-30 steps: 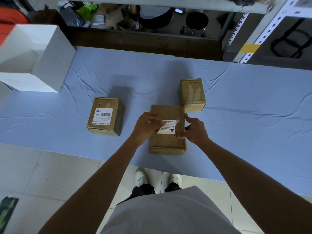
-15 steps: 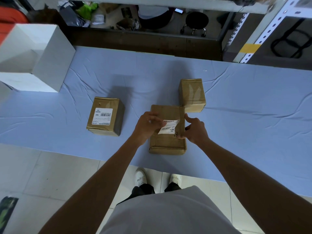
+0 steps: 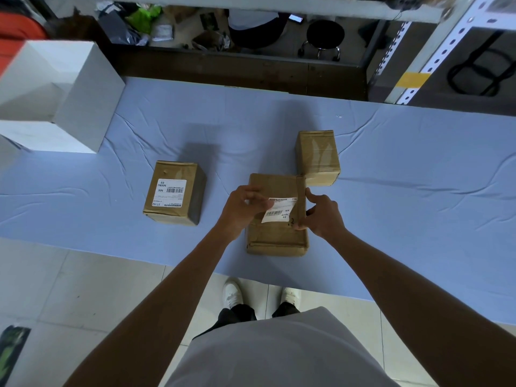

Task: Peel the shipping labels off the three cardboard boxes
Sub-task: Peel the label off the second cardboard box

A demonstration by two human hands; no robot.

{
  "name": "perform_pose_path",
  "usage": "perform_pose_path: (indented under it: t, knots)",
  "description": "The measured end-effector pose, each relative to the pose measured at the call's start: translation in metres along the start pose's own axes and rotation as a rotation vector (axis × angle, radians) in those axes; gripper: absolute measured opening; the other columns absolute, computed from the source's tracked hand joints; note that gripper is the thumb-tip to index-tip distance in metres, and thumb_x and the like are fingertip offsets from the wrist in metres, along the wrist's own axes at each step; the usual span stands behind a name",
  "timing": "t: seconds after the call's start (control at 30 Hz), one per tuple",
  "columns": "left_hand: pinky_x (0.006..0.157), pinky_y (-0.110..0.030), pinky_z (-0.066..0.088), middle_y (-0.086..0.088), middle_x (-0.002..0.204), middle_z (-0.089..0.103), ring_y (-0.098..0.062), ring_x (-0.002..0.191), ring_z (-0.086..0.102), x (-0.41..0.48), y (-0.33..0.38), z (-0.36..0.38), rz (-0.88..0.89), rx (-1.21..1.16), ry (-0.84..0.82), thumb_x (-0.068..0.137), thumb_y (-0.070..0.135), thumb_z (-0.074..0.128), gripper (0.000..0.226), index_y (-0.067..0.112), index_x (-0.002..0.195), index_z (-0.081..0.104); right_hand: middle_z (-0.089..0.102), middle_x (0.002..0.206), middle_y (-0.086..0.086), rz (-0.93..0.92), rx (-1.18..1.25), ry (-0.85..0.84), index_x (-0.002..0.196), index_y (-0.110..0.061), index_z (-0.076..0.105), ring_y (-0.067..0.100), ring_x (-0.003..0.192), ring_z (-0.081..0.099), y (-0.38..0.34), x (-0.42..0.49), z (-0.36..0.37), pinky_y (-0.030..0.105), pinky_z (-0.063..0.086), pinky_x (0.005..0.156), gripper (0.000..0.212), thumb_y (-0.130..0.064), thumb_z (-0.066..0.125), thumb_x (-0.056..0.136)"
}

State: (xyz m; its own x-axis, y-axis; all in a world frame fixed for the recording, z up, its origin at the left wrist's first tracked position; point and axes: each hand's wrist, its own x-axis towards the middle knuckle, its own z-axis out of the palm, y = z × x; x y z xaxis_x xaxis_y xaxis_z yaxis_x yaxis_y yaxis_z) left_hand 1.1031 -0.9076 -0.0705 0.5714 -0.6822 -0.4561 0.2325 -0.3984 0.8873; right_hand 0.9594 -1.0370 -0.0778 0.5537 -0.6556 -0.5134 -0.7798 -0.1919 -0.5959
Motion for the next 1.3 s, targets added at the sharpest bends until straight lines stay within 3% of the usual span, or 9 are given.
perform_pose_path:
  t: [0.17,0.43,0.53,0.67,0.87,0.97,1.03,1.2,1.3]
  knots:
    - [0.098,-0.048,0.050,-0.013,0.121,0.063,-0.036,0.109,0.061,0.002,0.005,-0.003,0.005,-0.148,0.001,0.079,0.010,0.071,0.003,0.008,0.079,0.069,0.063,0.119,0.018,-0.002,-0.010,-0.001,0.149,-0.016,0.026,0.029,0.108,0.062,0.000,-0.001,0.000,0.037,0.046,0.095,0.105,-0.011,0.087,0.063]
    - [0.094,-0.044,0.051,-0.016,0.106,0.068,-0.035,0.104,0.064,0.001,0.004,-0.003,0.001,-0.140,0.016,0.086,0.014,0.066,0.014,0.001,0.091,0.067,0.060,0.122,0.013,-0.023,-0.099,-0.014,0.151,-0.014,0.021,0.029,0.112,0.058,-0.001,0.001,0.004,0.034,0.047,0.090,0.104,-0.025,0.084,0.068]
    - [0.081,-0.033,0.057,-0.011,0.103,0.070,-0.028,0.097,0.067,0.002,0.000,-0.006,-0.008,-0.163,0.056,0.090,0.016,0.061,0.018,0.001,0.099,0.065,0.057,0.124,0.012,-0.056,-0.187,-0.024,0.144,-0.009,0.023,0.035,0.115,0.056,-0.005,-0.001,0.012,0.043,0.049,0.093,0.101,-0.040,0.081,0.068]
    - [0.059,-0.024,0.058,-0.003,0.096,0.068,-0.016,0.087,0.067,0.001,-0.005,-0.014,-0.036,-0.318,0.149,0.093,0.014,0.055,0.015,0.009,0.080,0.060,0.053,0.126,0.012,-0.011,-0.163,-0.012,0.132,-0.009,0.029,0.034,0.115,0.054,-0.009,-0.001,0.019,0.043,0.047,0.093,0.099,-0.049,0.084,0.059]
    - [0.069,-0.034,0.059,-0.020,0.116,0.059,-0.035,0.108,0.059,0.003,-0.008,-0.024,-0.089,-0.472,0.106,0.097,0.012,0.046,0.016,0.000,0.104,0.055,0.039,0.139,0.015,0.069,-0.130,0.004,0.143,-0.007,0.009,0.037,0.128,0.044,-0.021,0.005,0.028,0.047,0.043,0.099,0.133,-0.055,0.088,0.047]
    - [0.064,-0.032,0.060,-0.015,0.105,0.064,-0.032,0.102,0.061,0.003,-0.004,-0.021,-0.118,-0.477,0.084,0.097,0.013,0.047,0.015,0.003,0.099,0.058,0.025,0.147,0.018,0.113,-0.162,0.043,0.147,-0.009,-0.002,0.039,0.135,0.033,-0.024,0.002,0.035,0.050,0.040,0.101,0.147,-0.057,0.088,0.041]
    - [0.067,-0.035,0.058,-0.011,0.099,0.066,-0.030,0.098,0.063,0.003,-0.003,-0.020,-0.128,-0.453,0.084,0.097,0.014,0.050,0.014,0.008,0.089,0.059,0.030,0.140,0.019,0.106,-0.148,0.107,0.144,-0.008,0.008,0.040,0.129,0.037,-0.025,-0.002,0.038,0.049,0.043,0.097,0.132,-0.054,0.087,0.049]
    - [0.068,-0.034,0.058,-0.011,0.096,0.066,-0.028,0.091,0.065,0.001,-0.001,-0.026,-0.133,-0.461,0.042,0.098,0.016,0.047,0.016,0.006,0.096,0.058,0.051,0.107,0.017,0.005,-0.190,0.342,0.125,-0.009,0.033,0.041,0.098,0.058,-0.021,-0.008,0.024,0.042,0.042,0.070,0.035,-0.013,0.044,0.092]
    - [0.063,-0.031,0.058,-0.011,0.098,0.064,-0.027,0.091,0.064,0.000,0.003,-0.026,-0.141,-0.471,0.039,0.098,0.017,0.047,0.021,0.000,0.108,0.054,0.050,0.119,0.015,0.037,-0.219,0.283,0.131,-0.011,0.029,0.040,0.109,0.055,-0.029,-0.011,0.016,0.047,0.045,0.081,0.066,-0.050,0.057,0.086]
